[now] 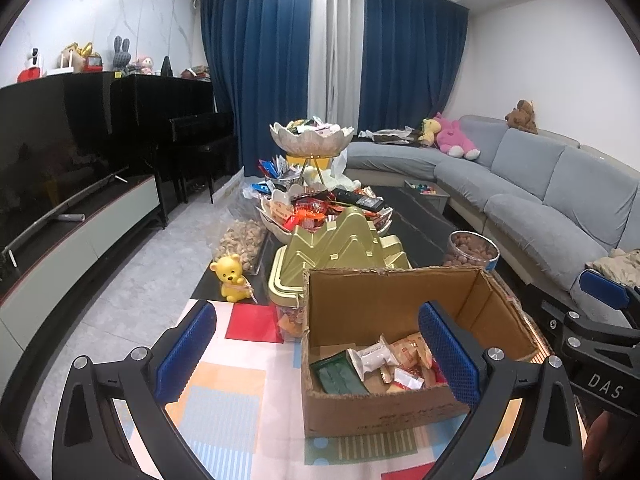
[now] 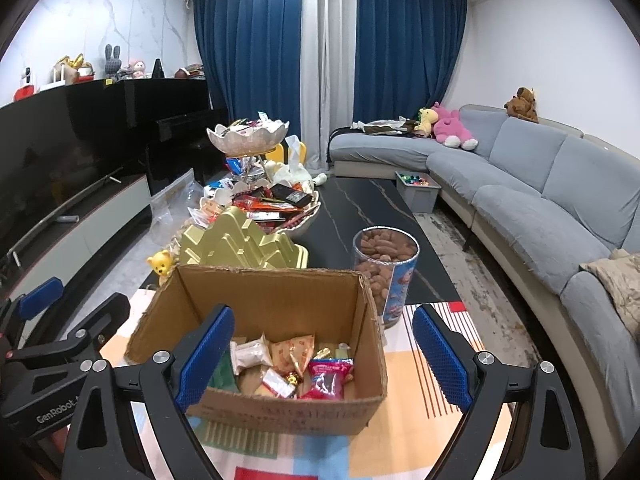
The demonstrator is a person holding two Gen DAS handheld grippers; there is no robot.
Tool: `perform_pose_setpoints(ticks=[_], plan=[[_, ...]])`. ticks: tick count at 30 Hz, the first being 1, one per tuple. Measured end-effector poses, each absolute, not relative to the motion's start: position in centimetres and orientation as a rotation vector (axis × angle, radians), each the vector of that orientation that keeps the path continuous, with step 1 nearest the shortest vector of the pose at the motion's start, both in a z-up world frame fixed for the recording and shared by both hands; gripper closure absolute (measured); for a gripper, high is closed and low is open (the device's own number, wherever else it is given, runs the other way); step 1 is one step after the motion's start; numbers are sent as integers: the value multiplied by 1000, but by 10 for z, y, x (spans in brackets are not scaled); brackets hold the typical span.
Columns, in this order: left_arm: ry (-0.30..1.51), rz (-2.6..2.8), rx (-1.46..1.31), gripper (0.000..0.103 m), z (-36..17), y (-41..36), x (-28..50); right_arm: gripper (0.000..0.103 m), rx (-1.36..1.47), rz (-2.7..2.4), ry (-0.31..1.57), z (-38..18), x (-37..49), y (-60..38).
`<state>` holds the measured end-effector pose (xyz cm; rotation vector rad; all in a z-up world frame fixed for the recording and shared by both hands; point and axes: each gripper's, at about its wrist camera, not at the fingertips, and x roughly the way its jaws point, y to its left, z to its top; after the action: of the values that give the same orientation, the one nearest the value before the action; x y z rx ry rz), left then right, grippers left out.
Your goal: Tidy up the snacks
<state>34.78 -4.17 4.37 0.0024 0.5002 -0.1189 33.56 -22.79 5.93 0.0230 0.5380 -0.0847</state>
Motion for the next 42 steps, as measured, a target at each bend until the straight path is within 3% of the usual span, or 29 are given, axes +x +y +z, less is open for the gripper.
perform_pose_setpoints(ticks=[19,42], plan=[[471,-119,6,0,64,-34,272,11,25,-74,497,78,259,-217],[455,-104,53,0,59,-27,180,11,41,-65,507,59,170,-216]])
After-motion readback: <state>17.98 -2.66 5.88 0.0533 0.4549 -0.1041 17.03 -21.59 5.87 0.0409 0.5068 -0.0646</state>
